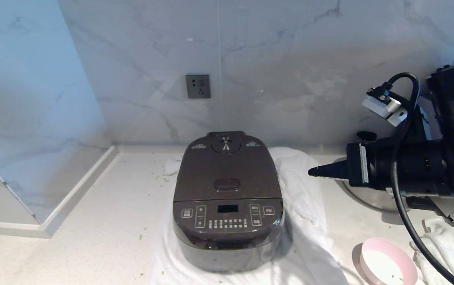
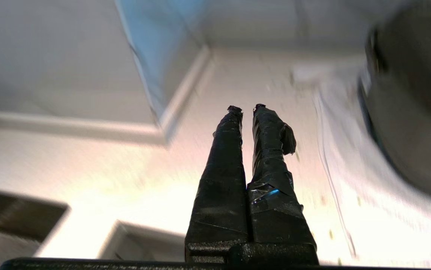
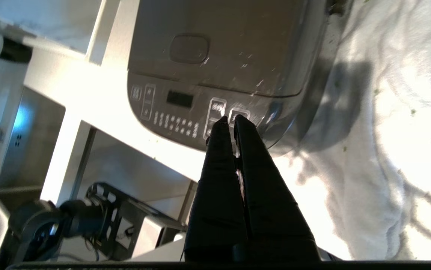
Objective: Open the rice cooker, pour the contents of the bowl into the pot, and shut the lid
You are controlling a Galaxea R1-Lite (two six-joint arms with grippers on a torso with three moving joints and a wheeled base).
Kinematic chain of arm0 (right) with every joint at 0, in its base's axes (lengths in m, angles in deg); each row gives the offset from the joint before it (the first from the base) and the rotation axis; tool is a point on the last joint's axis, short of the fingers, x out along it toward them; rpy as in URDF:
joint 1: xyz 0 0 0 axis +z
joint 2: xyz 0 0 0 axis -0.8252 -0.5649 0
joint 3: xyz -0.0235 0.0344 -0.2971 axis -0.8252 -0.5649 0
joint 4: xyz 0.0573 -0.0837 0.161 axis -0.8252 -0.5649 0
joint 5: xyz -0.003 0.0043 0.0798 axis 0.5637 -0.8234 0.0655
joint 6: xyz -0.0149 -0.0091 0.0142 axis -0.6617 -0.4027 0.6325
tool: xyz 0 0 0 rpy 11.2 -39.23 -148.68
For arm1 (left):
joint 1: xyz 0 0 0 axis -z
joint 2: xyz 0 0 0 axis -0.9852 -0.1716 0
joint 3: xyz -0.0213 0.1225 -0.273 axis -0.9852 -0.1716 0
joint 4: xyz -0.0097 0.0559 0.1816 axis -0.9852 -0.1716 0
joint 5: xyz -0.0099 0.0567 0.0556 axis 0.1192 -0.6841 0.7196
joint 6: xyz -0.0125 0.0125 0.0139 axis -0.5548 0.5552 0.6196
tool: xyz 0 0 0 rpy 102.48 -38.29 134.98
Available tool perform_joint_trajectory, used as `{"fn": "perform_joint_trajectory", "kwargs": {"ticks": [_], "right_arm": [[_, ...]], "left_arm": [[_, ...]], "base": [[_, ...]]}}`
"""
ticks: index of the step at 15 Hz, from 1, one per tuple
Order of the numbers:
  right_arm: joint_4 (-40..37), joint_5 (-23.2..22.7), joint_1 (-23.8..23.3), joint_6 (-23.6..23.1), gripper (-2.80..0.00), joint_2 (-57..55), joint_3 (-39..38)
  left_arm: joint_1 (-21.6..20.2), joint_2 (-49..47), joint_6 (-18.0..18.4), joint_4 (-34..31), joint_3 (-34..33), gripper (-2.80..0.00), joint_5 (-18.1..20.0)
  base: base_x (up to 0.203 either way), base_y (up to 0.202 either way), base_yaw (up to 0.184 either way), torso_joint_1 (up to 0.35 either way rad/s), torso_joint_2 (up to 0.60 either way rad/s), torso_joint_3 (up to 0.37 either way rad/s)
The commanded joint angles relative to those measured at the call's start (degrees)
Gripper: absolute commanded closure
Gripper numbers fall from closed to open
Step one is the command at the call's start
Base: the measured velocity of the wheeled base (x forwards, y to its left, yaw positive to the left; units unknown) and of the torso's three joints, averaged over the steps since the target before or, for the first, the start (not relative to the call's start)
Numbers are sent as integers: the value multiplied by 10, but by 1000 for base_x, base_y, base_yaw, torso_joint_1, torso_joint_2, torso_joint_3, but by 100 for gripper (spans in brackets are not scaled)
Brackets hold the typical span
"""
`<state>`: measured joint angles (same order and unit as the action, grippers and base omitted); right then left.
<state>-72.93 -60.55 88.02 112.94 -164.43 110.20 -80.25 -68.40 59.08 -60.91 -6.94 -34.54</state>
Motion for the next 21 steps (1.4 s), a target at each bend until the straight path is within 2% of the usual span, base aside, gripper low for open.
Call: {"fn": "perform_joint_trajectory", "kwargs": {"ticks": [1, 3, 6, 8, 10, 14, 18, 21], "right_arm": [[-15, -6, 5, 6, 0, -4, 2], [-16, -38, 10, 19, 0, -11, -3], [-12, -69, 5, 24, 0, -46, -15], [-9, -103, 12, 23, 0, -82, -10], [-9, -115, 32, 25, 0, -115, -5], [-9, -112, 69, 24, 0, -152, 1], [-9, -76, 41, 21, 0, -161, -5], [-8, -73, 6, 10, 0, -151, -1]], "left_arm": [[2, 27, -6, -3, -62, 0, 26], [2, 27, -7, 2, -64, 0, 40], [2, 27, -6, -6, -78, 0, 96], [2, 27, -7, -6, -77, 0, 97], [3, 27, -10, -5, -77, 0, 96], [3, 27, -10, -5, -77, 0, 98], [3, 27, -25, -3, -78, 0, 94], [3, 27, -26, -3, -78, 0, 94]], "base": [[0, 0, 0, 0, 0, 0], [0, 0, 0, 0, 0, 0], [0, 0, 0, 0, 0, 0], [0, 0, 0, 0, 0, 0], [0, 0, 0, 0, 0, 0], [0, 0, 0, 0, 0, 0], [0, 0, 0, 0, 0, 0], [0, 0, 0, 0, 0, 0]]}}
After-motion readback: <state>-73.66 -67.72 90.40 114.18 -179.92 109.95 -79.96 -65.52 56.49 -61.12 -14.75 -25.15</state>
